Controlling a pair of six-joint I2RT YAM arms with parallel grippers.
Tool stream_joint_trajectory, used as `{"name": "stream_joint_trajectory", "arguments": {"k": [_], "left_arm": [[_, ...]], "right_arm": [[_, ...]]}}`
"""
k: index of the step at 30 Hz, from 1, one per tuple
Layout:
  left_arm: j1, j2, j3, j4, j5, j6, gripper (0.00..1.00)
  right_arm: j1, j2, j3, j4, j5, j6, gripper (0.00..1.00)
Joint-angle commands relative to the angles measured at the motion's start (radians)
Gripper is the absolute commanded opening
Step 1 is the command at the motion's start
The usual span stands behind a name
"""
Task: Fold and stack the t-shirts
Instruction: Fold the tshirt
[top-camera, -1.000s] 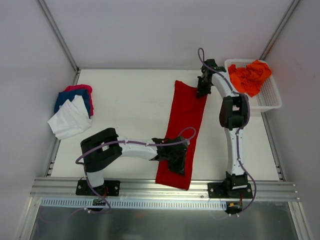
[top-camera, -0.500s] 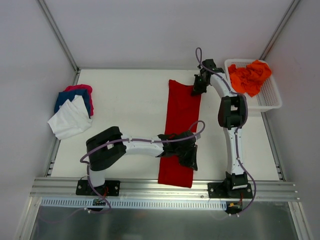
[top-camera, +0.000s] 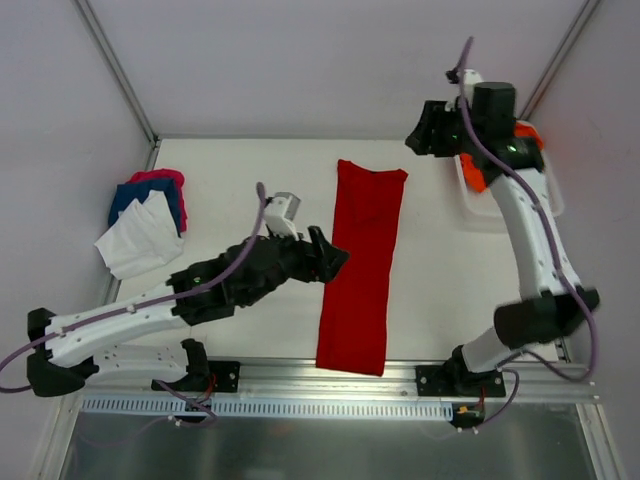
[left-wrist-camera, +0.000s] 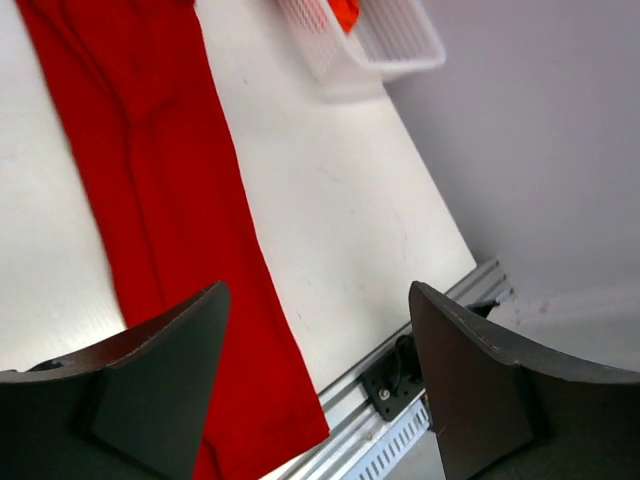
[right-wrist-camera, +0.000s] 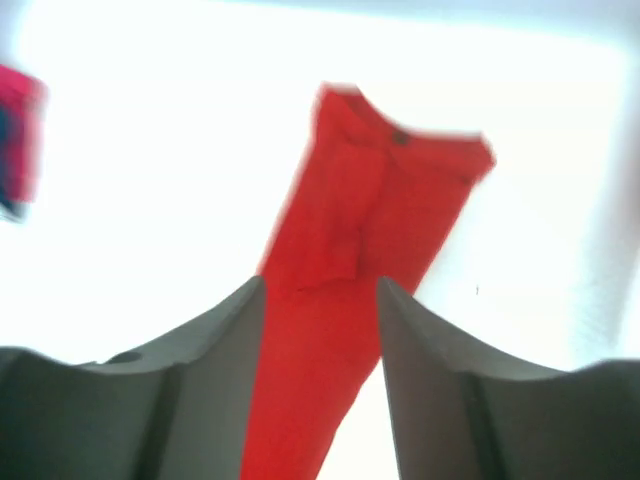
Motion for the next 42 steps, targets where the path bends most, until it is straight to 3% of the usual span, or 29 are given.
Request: {"name": "stream_joint_trajectory", "arguments": {"k": [1,4,7,14,19,23,26,30,33,37,42], "left_arm": [[-0.01,-0.119,-0.098,-0.074,-0.158,0.078,0.73],[-0.005,-0.185,-0.188,-0.092,-0.149,0.072,0.62],[-0.004,-0.185,-0.28,-0.102,-0.13,0.017,0.51],[-0.004,-0.034,-0.475,-0.099,-0.13,-0.172,0.48],[-0.007,0.074,-0.541,-0.077,-0.025,-0.301,0.48],[-0.039,0.054,-0.639,0.012,0.041,-0.359,0.47],[-0.077,-0.019,-0.687,0.032,0.04,-0.392,0.47],[-0.117,-0.127,-0.715,0.049,0.002,-0.395,0.46],[-0.135,-0.185,-0.716,0.05,-0.041,-0.352,0.47],[-0.135,-0.192,-0.681,0.047,-0.06,-0.301,0.5],[-0.134,-0.181,-0.479,0.01,-0.168,-0.099,0.59]], "right_arm": [[0.024,-0.351,-0.179,-0.084,-0.051,0.016,0.58],[0.066,-0.62,-0.467,-0.006,-0.016,0.06,0.65],[0.081,-0.847,-0.711,0.024,0.027,0.128,0.65],[0.092,-1.234,-1.07,-0.162,0.117,0.289,0.65],[0.101,-1.412,-1.226,-0.268,0.102,0.402,0.68],[0.099,-1.511,-1.208,-0.396,0.14,0.473,0.71],[0.101,-1.574,-1.174,-0.421,0.071,0.527,0.72],[0.084,-1.583,-1.149,-0.51,0.124,0.507,0.72],[0.049,-1.572,-1.123,-0.522,0.081,0.475,0.72],[-0.016,-1.5,-1.03,-0.475,0.035,0.415,0.72],[-0.028,-1.245,-0.783,-0.316,0.062,0.357,0.73]]}}
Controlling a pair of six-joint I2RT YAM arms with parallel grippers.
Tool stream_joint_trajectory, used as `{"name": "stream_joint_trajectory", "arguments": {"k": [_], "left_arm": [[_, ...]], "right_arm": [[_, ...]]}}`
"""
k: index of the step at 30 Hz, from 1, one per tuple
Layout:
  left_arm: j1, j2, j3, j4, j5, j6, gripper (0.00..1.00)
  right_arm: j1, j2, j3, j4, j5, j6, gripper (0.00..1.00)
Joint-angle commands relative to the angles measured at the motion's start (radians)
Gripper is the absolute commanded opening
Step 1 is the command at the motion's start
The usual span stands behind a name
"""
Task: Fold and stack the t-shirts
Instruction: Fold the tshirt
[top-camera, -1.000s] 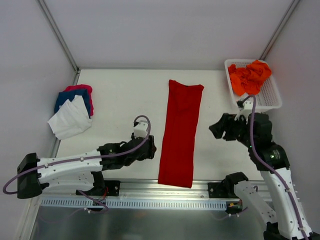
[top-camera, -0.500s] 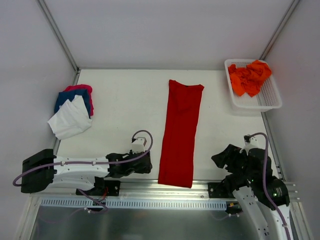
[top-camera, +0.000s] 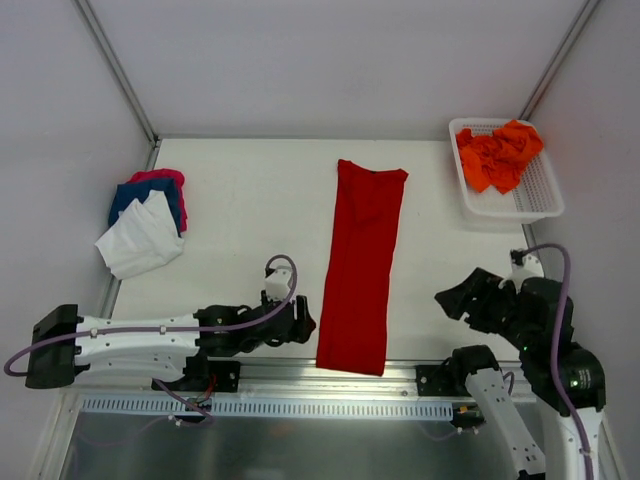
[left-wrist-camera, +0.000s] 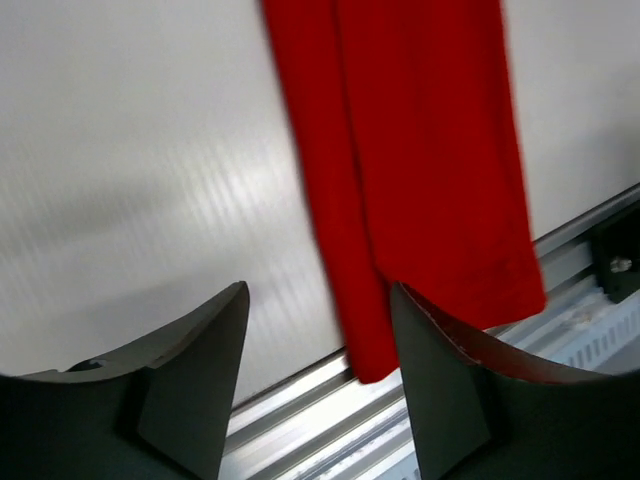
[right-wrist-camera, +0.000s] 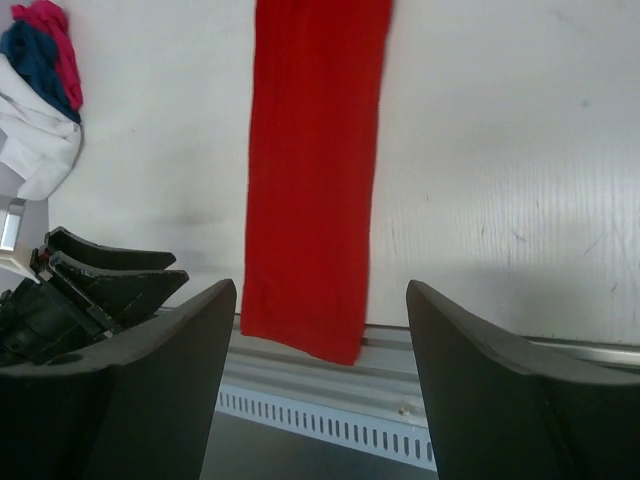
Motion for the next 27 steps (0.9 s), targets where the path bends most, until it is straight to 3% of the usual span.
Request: {"name": "stream_joint_trajectory", "arguments": {"k": [1,6,8,9,10,12,13,15,16,18,19,20,23,24,26,27], "left_arm": [[-0.004,-0.014,0.187,0.011,-0.127,0.196,0.61],[-0.004,-0.042,0.426,0.017,-0.166,0.388,0.74],[-0.003,-0.077,0.479,0.031,-0.164,0.436,0.76],[-0.003,-0.096,0.486,0.047,-0.164,0.451,0.78],[-0.003,-0.134,0.496,0.067,-0.164,0.467,0.78],[-0.001,-0.178,0.499,0.15,-0.155,0.525,0.78],[-0.001,-0.223,0.497,0.182,-0.148,0.54,0.78],[0.0,-0.264,0.493,0.276,-0.129,0.562,0.78],[0.0,-0.304,0.479,0.299,-0.123,0.557,0.79],[0.002,-0.326,0.468,0.295,-0.068,0.551,0.86],[0.003,-0.317,0.473,0.258,-0.039,0.548,0.93],[0.005,-0.305,0.474,0.217,-0.033,0.504,0.93],[0.032,-0.277,0.387,0.135,-0.011,0.372,0.93],[0.098,-0.304,0.296,0.146,0.095,0.325,0.93],[0.227,-0.352,0.16,0.331,0.307,0.182,0.94],[0.378,-0.388,0.023,0.406,0.489,0.113,0.93]], "right_arm": [[-0.008,0.196,0.219,0.157,0.035,-0.076,0.73],[0.069,0.643,0.766,0.069,0.268,-0.187,0.74],[0.239,0.796,0.983,-0.005,0.526,-0.224,0.76],[0.297,0.985,1.267,-0.114,0.621,-0.247,0.77],[0.393,1.091,1.442,-0.175,0.752,-0.308,0.77],[0.458,1.293,1.875,-0.281,0.897,-0.371,0.83],[0.521,1.374,1.888,-0.271,0.96,-0.4,0.85],[0.566,1.335,1.719,-0.162,0.932,-0.419,0.94],[0.569,1.247,1.458,-0.121,0.85,-0.358,0.96],[0.558,1.139,1.175,0.077,0.585,-0.29,0.96],[0.563,1.081,0.894,0.152,0.52,-0.241,0.96],[0.568,0.971,0.764,0.294,0.485,-0.169,0.96],[0.633,0.843,0.425,0.348,0.617,-0.036,0.95],[0.688,0.83,0.362,0.348,0.681,-0.009,0.95],[0.765,0.823,0.224,0.346,0.724,0.054,0.94],[0.858,0.827,0.195,0.334,0.793,0.121,0.94]]}}
